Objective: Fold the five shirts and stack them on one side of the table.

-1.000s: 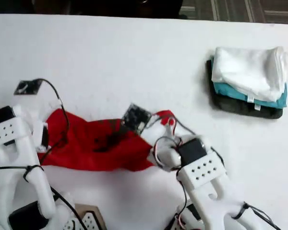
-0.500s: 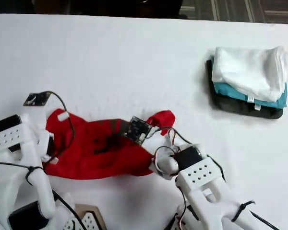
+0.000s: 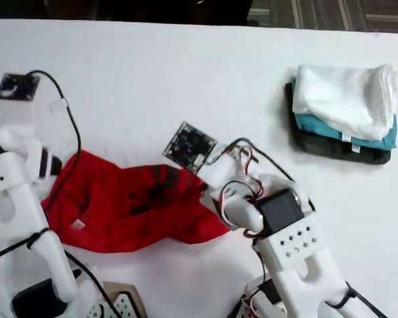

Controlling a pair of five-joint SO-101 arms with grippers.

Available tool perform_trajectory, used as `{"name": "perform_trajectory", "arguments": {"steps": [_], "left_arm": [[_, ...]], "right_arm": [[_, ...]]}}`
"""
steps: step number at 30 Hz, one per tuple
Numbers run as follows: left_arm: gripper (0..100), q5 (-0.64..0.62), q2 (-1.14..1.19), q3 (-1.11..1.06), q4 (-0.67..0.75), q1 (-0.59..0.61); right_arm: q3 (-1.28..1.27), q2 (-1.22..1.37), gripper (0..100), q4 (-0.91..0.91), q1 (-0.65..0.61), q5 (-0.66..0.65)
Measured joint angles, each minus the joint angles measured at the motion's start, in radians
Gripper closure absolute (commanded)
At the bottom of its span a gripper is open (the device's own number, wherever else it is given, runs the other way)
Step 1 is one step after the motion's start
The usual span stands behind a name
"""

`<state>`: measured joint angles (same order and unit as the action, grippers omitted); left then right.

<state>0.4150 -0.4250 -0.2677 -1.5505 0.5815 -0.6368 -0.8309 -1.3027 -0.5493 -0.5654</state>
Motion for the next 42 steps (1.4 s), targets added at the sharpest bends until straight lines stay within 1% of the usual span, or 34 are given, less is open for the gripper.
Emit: {"name": "perform_trajectory", "arguments": {"steps": [3, 7, 9, 14, 22, 23, 24, 26, 27, 28, 31, 33, 36, 39, 42], "left_arm": [[80, -0.011, 0.044, -0.003, 0.077, -0.023], [80, -0.015, 0.199, -0.015, 0.164, -0.051], [80, -0.015, 0.284, -0.015, 0.203, -0.048], [80, -0.015, 0.456, -0.015, 0.256, -0.052], [81, -0.014, 0.563, -0.015, 0.265, -0.068], [82, -0.014, 0.569, -0.015, 0.265, -0.069], [85, -0.014, 0.575, -0.015, 0.267, -0.068], [96, -0.014, 0.591, -0.015, 0.273, -0.064], [99, -0.014, 0.6, -0.015, 0.285, -0.064], [96, -0.014, 0.612, -0.015, 0.298, -0.066], [97, -0.014, 0.655, -0.015, 0.328, -0.068], [97, -0.014, 0.677, -0.012, 0.339, -0.069], [97, -0.014, 0.706, 0.023, 0.339, -0.077], [97, -0.014, 0.718, 0.094, 0.333, -0.089], [97, -0.044, 0.718, 0.187, 0.293, -0.115]], "right_arm": [[0.017, 0.08, 67.3, 0.064, 0.041, 0.068], [0.052, 0.253, 59.9, 0.13, 0.095, 0.163], [0.078, 0.35, 59.4, 0.137, 0.092, 0.187], [0.144, 0.571, 59.4, 0.153, 0.052, 0.189], [0.172, 0.85, 59.8, 0.212, 0.051, 0.189], [0.172, 0.875, 61.5, 0.212, 0.051, 0.186], [0.172, 0.896, 64.8, 0.216, 0.049, 0.178], [0.173, 0.936, 74.5, 0.219, 0.049, 0.167], [0.175, 0.953, 79.8, 0.221, 0.051, 0.163], [0.175, 0.967, 84.5, 0.224, 0.051, 0.157], [0.19, 0.993, 98.1, 0.229, 0.051, 0.153], [0.195, 1.0, 96.6, 0.25, 0.054, 0.155], [0.196, 1.002, 98.1, 0.288, 0.072, 0.155], [0.213, 1.01, 98.0, 0.318, 0.098, 0.152], [0.281, 1.014, 98.0, 0.33, 0.15, 0.152]]}}
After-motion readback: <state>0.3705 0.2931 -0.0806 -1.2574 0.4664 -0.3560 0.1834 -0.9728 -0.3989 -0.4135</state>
